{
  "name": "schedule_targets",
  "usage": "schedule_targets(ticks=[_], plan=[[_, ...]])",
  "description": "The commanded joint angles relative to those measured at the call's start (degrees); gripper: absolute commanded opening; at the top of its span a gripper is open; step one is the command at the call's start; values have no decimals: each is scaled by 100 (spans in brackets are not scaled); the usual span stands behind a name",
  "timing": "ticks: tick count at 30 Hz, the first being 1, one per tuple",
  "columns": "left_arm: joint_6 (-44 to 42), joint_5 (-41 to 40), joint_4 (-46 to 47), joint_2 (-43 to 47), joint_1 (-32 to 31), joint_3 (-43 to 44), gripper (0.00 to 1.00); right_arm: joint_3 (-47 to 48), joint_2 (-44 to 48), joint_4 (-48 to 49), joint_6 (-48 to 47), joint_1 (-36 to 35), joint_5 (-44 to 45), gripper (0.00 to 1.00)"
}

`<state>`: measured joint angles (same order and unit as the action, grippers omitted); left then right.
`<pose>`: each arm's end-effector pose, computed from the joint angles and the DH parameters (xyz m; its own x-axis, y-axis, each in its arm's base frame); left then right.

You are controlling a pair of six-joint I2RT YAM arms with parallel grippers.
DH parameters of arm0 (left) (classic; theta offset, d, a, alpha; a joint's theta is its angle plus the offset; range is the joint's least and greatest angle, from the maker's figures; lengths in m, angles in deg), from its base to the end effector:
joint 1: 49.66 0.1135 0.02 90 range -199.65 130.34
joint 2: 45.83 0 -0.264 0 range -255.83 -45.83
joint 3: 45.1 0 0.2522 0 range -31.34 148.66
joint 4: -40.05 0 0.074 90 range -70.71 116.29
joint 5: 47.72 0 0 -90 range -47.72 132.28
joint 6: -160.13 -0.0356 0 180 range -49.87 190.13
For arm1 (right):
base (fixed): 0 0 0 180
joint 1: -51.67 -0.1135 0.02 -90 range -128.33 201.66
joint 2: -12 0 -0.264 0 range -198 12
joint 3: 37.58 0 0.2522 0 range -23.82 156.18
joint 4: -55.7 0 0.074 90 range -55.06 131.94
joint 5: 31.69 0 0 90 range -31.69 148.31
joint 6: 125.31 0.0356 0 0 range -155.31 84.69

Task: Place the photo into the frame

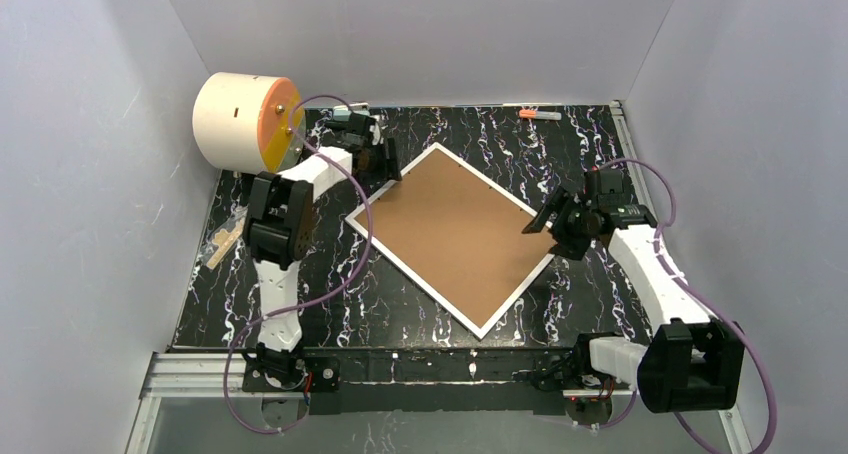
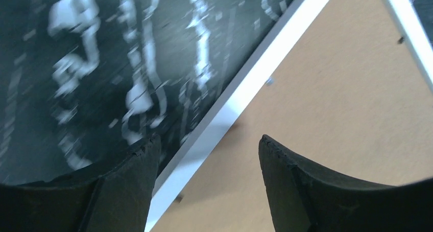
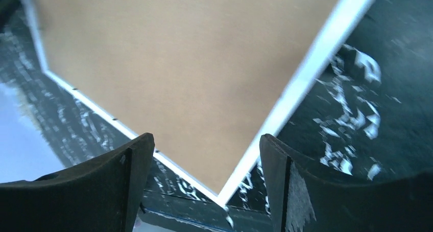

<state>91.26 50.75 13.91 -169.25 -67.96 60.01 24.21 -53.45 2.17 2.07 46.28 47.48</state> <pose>0.4567 -0.1566 0.1781 -0.7681 -0.1215 -0.6287 0.1431 0.9244 -0.3535 0.2194 0.0274 0.2460 -0.7825 0.5251 -0.3347 0.3541 0.8174 0.4544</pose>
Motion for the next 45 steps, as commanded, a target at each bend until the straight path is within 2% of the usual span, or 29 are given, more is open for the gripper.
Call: schedule_targets(ticks=[1,5,9,11,15,19,22,29,42,45], plan=[[53,-1087,-598,1409,116,-715,70,378,-452,1396,-274,-188,-1177,83],[482,-1880,-570,2472,269,-1746,72,800,-1312,2560,-309,-1052,-1575,82],[975,-1562,-508,3308,502,-2642,72,1789,-2626,2887,-471,-1973,-1887,78],[1122,-1203,-328,3640,546,-3187,71,2311,-3285,2935,-556,-2408,-2093,71],[1498,-399,25,3934,578,-3835,65,3328,-4462,2965,-558,-3045,-2715,45],[1837,-183,306,3969,583,-4282,51,4148,-5436,2873,-595,-3455,-3212,31],[1890,-13,760,3899,587,-4573,45,4641,-5923,2755,-608,-3612,-3507,26],[1588,391,1027,3321,641,-4441,31,5366,-6737,2622,-466,-3645,-3678,23],[1379,139,871,3118,670,-4573,24,5717,-7257,2656,-357,-3651,-3677,22],[1348,146,852,3096,670,-4599,23,5724,-7309,2761,-309,-3651,-3781,19]])
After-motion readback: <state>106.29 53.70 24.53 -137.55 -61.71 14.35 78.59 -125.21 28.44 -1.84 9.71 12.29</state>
